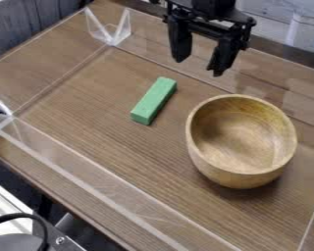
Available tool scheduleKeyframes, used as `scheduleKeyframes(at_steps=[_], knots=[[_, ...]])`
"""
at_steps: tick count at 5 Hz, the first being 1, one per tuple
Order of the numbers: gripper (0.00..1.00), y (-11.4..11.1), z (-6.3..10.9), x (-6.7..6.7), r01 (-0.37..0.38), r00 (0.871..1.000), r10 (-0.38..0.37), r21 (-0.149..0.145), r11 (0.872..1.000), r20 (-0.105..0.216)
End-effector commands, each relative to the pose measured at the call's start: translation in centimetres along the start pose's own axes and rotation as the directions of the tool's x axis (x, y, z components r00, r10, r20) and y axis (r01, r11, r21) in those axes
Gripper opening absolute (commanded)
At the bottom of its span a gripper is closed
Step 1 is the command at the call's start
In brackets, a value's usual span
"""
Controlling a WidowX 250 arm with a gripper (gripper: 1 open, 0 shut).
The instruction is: Put the green block in the brown bowl
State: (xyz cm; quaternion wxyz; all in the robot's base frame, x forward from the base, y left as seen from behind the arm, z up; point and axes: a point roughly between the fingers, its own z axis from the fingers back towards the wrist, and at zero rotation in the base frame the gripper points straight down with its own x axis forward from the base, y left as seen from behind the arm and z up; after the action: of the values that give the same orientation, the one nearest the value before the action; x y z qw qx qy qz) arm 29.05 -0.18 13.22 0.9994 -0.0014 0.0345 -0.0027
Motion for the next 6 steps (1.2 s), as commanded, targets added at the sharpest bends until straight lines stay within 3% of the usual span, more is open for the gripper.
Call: scheduleKeyframes(at_steps=[1, 2, 4, 6], knots=[[1.00, 1.3, -0.7, -0.4, -0.015, 1.000, 0.015, 0.012, 1.000, -0.009], [1.00, 3.1, -1.9, -1.4, -0.033, 0.999, 0.033, 0.022, 0.999, -0.014], [1.00, 6.5, -4.2, -2.3, -0.061, 0.998, 0.061, 0.011, 0.998, 0.007], [1.00, 7.3, -6.2, -1.5, -0.058, 0.998, 0.058, -0.002, 0.998, 0.003]])
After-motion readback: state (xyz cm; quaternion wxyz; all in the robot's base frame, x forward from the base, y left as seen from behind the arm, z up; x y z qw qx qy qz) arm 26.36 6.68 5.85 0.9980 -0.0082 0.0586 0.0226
